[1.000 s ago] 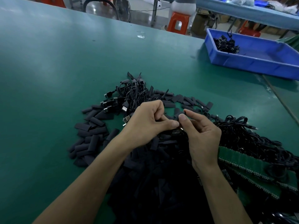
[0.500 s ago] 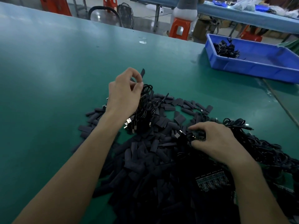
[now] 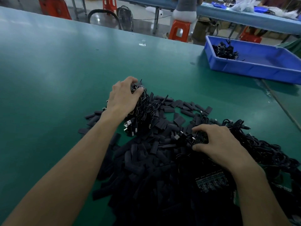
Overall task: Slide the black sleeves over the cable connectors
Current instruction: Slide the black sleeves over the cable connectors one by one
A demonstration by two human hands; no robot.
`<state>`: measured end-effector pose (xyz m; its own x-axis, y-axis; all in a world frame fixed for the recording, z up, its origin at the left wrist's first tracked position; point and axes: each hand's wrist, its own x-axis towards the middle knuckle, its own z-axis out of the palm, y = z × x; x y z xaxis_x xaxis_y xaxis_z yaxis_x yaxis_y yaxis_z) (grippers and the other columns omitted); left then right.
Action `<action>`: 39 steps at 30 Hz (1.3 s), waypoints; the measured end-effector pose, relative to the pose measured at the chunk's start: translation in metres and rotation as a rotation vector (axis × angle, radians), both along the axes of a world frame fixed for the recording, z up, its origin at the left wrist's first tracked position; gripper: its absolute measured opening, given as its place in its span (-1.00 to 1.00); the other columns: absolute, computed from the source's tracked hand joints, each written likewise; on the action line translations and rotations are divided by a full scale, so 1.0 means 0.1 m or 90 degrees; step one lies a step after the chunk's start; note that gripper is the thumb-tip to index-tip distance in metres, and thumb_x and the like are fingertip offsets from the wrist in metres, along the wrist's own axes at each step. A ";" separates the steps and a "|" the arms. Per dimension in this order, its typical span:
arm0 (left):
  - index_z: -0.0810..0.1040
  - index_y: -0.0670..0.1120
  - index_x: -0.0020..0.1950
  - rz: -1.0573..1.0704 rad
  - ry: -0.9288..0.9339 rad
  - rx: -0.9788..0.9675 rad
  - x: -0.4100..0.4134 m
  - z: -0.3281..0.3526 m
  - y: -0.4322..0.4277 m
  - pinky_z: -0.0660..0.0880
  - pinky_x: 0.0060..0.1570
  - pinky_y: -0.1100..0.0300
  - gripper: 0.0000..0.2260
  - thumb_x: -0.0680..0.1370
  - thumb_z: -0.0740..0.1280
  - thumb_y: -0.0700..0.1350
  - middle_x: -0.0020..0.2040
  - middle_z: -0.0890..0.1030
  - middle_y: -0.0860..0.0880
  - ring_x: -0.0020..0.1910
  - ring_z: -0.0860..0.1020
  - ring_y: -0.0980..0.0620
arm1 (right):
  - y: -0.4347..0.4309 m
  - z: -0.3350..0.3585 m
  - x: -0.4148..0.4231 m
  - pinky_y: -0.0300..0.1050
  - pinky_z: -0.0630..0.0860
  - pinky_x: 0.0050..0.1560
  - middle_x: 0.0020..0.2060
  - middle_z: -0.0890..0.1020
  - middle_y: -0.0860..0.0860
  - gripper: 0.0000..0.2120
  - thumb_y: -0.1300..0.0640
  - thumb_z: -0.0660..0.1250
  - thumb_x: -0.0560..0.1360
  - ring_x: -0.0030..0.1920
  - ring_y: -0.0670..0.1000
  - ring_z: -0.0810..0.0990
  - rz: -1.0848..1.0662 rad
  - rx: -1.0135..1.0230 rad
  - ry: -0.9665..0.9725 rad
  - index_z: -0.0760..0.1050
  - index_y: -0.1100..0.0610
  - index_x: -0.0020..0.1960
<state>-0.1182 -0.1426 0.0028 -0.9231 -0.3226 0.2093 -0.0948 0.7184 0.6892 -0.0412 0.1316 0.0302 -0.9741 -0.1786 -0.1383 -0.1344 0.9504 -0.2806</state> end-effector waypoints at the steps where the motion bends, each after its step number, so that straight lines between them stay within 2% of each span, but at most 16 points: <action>1: 0.51 0.08 0.34 0.012 0.019 -0.009 0.02 0.00 0.02 0.42 0.04 0.09 -0.68 0.61 0.32 0.14 0.16 0.55 -0.08 0.07 0.51 -0.02 | 0.00 0.00 0.00 0.07 0.49 0.28 0.22 0.62 -0.02 -0.54 -0.02 0.55 0.42 0.26 0.06 0.55 -0.011 -0.034 0.033 0.55 -0.09 0.29; 4: 0.58 0.04 0.21 0.044 0.137 -0.039 0.16 0.03 0.15 0.46 -0.10 0.11 -0.79 0.64 0.29 0.08 0.02 0.47 0.00 -0.09 0.51 0.03 | 0.01 0.04 -0.02 0.04 0.61 0.05 -0.15 0.68 -0.08 -0.81 0.01 0.59 0.37 -0.08 -0.02 0.65 -0.012 -0.147 0.170 0.66 -0.05 -0.06; 7: 0.63 -0.04 -0.02 -0.053 0.260 -0.035 0.35 0.08 0.38 0.49 -0.15 0.14 -0.89 0.61 0.35 -0.04 -0.17 0.56 0.05 -0.22 0.52 0.06 | -0.03 0.12 -0.06 -0.10 0.62 -0.09 -0.27 0.64 -0.09 -0.89 0.03 0.58 0.37 -0.22 -0.13 0.61 0.015 -0.228 0.296 0.67 -0.06 -0.17; 9: 0.64 -0.02 0.00 -0.213 0.228 0.084 0.47 0.09 0.53 0.50 -0.19 0.29 -0.94 0.55 0.43 -0.08 -0.22 0.59 0.11 -0.27 0.54 0.20 | -0.09 0.20 -0.08 -0.41 0.50 -0.18 -0.32 0.61 -0.21 -0.84 0.03 0.57 0.37 -0.25 -0.20 0.59 0.013 -0.332 0.381 0.61 -0.16 -0.20; 11: 0.60 0.03 0.12 -0.376 0.120 0.199 0.56 0.07 0.67 0.45 -0.21 0.42 -0.77 0.49 0.50 -0.08 -0.12 0.61 0.14 -0.24 0.54 0.25 | -0.14 0.25 -0.10 -0.45 0.45 -0.27 -0.38 0.63 -0.22 -0.79 0.02 0.57 0.39 -0.31 -0.22 0.61 -0.015 -0.488 0.410 0.55 -0.19 -0.23; 12: 0.57 0.06 0.14 -0.422 0.073 0.231 0.58 0.04 0.73 0.45 -0.20 0.43 -0.72 0.48 0.53 -0.07 -0.06 0.61 0.15 -0.19 0.55 0.26 | -0.16 0.26 -0.11 -0.37 0.49 -0.30 -0.35 0.66 -0.19 -0.81 -0.01 0.57 0.39 -0.34 -0.18 0.61 -0.034 -0.554 0.395 0.56 -0.17 -0.24; 14: 0.55 0.08 0.08 -0.439 0.044 0.321 0.61 -0.02 0.86 0.44 -0.22 0.42 -0.76 0.48 0.53 -0.06 -0.03 0.61 0.18 -0.19 0.54 0.26 | -0.18 0.24 -0.11 -0.17 0.55 -0.36 -0.34 0.67 -0.10 -0.85 -0.07 0.57 0.39 -0.39 -0.09 0.61 -0.058 -0.631 0.325 0.59 -0.15 -0.23; 17: 0.55 -0.01 -0.06 -0.389 0.037 0.498 0.65 -0.09 0.98 0.44 -0.25 0.33 -0.88 0.54 0.48 -0.12 -0.24 0.58 0.18 -0.30 0.49 0.19 | -0.19 0.15 -0.08 -0.24 0.53 -0.41 -0.37 0.65 -0.07 -0.90 -0.09 0.53 0.35 -0.42 -0.11 0.57 -0.058 -0.720 0.200 0.63 -0.12 -0.24; 19: 0.54 -0.04 -0.09 -0.378 0.021 0.556 0.67 -0.13 1.00 0.43 -0.30 0.33 -0.89 0.56 0.45 -0.15 -0.34 0.55 0.18 -0.35 0.45 0.20 | -0.21 0.08 -0.07 -0.26 0.52 -0.40 -0.38 0.64 -0.06 -0.87 -0.11 0.52 0.30 -0.41 -0.10 0.57 -0.071 -0.764 0.132 0.64 -0.09 -0.26; 22: 0.54 -0.09 -0.08 -0.386 0.012 0.593 0.70 -0.15 0.99 0.45 -0.26 0.31 -0.89 0.55 0.46 -0.17 -0.28 0.55 0.10 -0.30 0.47 0.14 | -0.24 -0.01 -0.08 -0.28 0.52 -0.35 -0.39 0.62 -0.06 -0.80 -0.14 0.55 0.20 -0.38 -0.11 0.56 -0.105 -0.826 0.063 0.64 -0.07 -0.28; 24: 0.55 -0.10 -0.05 -0.385 0.003 0.612 0.71 -0.14 1.00 0.47 -0.19 0.24 -0.88 0.53 0.48 -0.17 -0.23 0.54 0.01 -0.22 0.47 0.04 | -0.25 -0.05 -0.08 -0.24 0.55 -0.29 -0.37 0.61 -0.01 -0.77 -0.13 0.57 0.16 -0.34 -0.06 0.56 -0.127 -0.858 0.033 0.60 -0.07 -0.30; 27: 0.56 -0.13 -0.04 -0.385 -0.005 0.626 0.69 -0.14 1.02 0.49 -0.18 0.29 -0.87 0.52 0.49 -0.21 -0.25 0.55 0.02 -0.25 0.49 0.09 | -0.27 -0.11 -0.07 -0.19 0.57 -0.22 -0.31 0.59 0.05 -0.74 -0.15 0.57 0.18 -0.28 -0.02 0.56 -0.143 -0.862 0.023 0.57 -0.05 -0.31; 31: 0.54 -0.12 -0.03 -0.370 0.012 0.617 0.69 -0.17 1.01 0.51 -0.20 0.31 -0.85 0.51 0.49 -0.23 -0.25 0.54 0.01 -0.27 0.51 0.15 | -0.25 -0.10 -0.05 -0.29 0.52 -0.30 -0.34 0.65 -0.03 -0.78 -0.11 0.55 0.24 -0.33 -0.11 0.58 -0.097 -0.871 0.028 0.63 0.00 -0.26; 34: 0.48 -0.13 -0.03 -0.334 0.024 0.660 0.70 -0.19 1.00 0.51 -0.35 0.30 -0.87 0.56 0.44 -0.21 -0.30 0.56 0.04 -0.35 0.52 0.16 | -0.21 -0.08 -0.06 -0.33 0.53 -0.24 -0.26 0.72 0.01 -0.84 0.02 0.53 0.33 -0.25 -0.11 0.65 -0.070 -0.808 0.028 0.66 0.06 -0.14; 36: 0.46 -0.12 -0.07 -0.327 0.011 0.675 0.72 -0.20 0.97 0.53 -0.35 0.27 -0.86 0.57 0.42 -0.20 -0.31 0.58 0.05 -0.35 0.55 0.13 | -0.19 -0.10 -0.09 -0.33 0.54 -0.23 -0.24 0.72 0.01 -0.97 0.11 0.50 0.44 -0.24 -0.11 0.66 -0.072 -0.766 0.031 0.68 0.05 -0.13; 39: 0.44 -0.14 -0.14 -0.375 -0.029 0.661 0.76 -0.20 0.95 0.57 -0.29 0.21 -0.82 0.57 0.42 -0.22 -0.32 0.60 0.00 -0.31 0.59 0.06 | -0.17 -0.12 -0.13 -0.32 0.53 -0.22 -0.25 0.69 -0.05 -0.88 0.18 0.42 0.55 -0.23 -0.14 0.61 -0.036 -0.719 0.050 0.65 0.01 -0.14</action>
